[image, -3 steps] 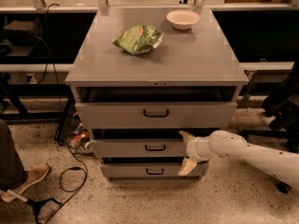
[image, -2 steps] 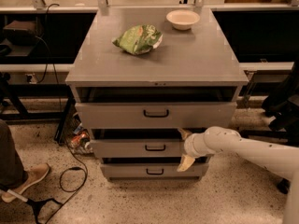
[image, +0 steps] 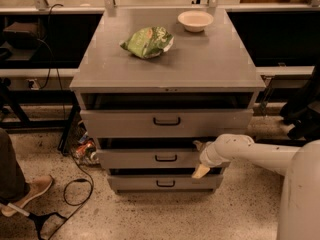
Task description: Open middle drawer
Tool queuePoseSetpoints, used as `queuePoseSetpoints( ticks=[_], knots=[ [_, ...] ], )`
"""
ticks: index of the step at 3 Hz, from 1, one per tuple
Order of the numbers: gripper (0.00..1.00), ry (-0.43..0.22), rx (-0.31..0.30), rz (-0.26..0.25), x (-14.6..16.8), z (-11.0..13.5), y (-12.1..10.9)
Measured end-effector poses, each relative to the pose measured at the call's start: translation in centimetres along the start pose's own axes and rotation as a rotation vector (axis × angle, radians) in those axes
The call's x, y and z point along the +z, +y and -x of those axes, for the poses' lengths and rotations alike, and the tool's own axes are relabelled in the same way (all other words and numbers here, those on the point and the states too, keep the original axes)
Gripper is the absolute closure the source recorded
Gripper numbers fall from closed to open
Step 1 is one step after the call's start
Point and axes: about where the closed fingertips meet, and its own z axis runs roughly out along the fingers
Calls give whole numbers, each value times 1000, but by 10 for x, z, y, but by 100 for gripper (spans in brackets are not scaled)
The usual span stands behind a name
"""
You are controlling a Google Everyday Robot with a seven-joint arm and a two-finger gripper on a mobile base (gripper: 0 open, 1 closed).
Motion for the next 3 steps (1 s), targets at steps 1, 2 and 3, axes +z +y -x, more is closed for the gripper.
queuePoseSetpoints(
  ticks=[1,2,3],
  knots=[
    [50,15,68,63,5,-32,20],
    [72,15,68,63,-1,-30,18],
    [95,15,68,63,-6,-28,16]
  ],
)
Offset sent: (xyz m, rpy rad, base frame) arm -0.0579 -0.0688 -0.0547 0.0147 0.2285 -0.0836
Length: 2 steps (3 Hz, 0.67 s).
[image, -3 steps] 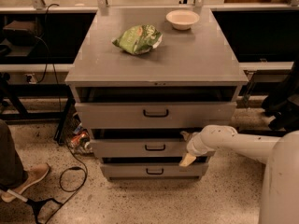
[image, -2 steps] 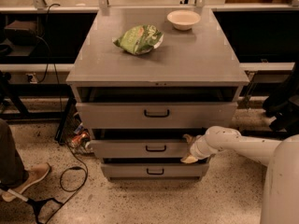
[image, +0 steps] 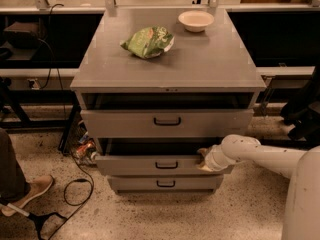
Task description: Open middle drawer
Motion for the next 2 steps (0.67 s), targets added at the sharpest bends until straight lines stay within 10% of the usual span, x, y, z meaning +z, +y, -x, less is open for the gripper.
queuePoseSetpoints(
  ticks=[2],
  knots=[
    [100,0,0,0,-1,1,0]
  ],
)
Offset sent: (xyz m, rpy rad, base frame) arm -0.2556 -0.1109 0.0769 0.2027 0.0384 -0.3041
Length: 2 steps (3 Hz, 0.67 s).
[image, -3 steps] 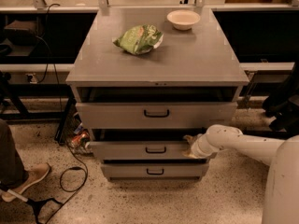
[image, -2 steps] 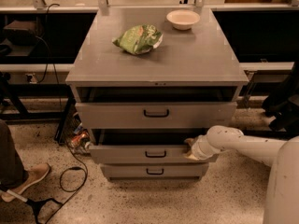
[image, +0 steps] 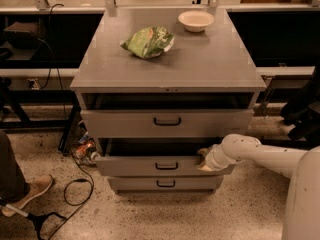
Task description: Open middle drawer
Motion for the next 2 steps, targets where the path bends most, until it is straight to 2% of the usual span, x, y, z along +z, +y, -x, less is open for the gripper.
queuePoseSetpoints(
  ticks=[1,2],
  knots=[
    [100,3,11,-8,1,-8,13],
    [100,3,11,-8,-2,-6,12]
  ],
)
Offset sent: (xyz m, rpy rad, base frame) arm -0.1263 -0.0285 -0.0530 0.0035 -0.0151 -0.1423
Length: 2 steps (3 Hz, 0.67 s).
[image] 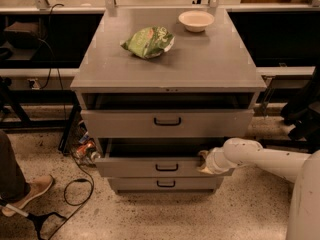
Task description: Open middle drawer
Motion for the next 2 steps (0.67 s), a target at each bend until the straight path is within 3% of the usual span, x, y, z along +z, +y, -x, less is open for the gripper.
queuePoseSetpoints(
  ticks=[2],
  knots=[
    [100,0,4,-2,0,-1,3]
  ],
)
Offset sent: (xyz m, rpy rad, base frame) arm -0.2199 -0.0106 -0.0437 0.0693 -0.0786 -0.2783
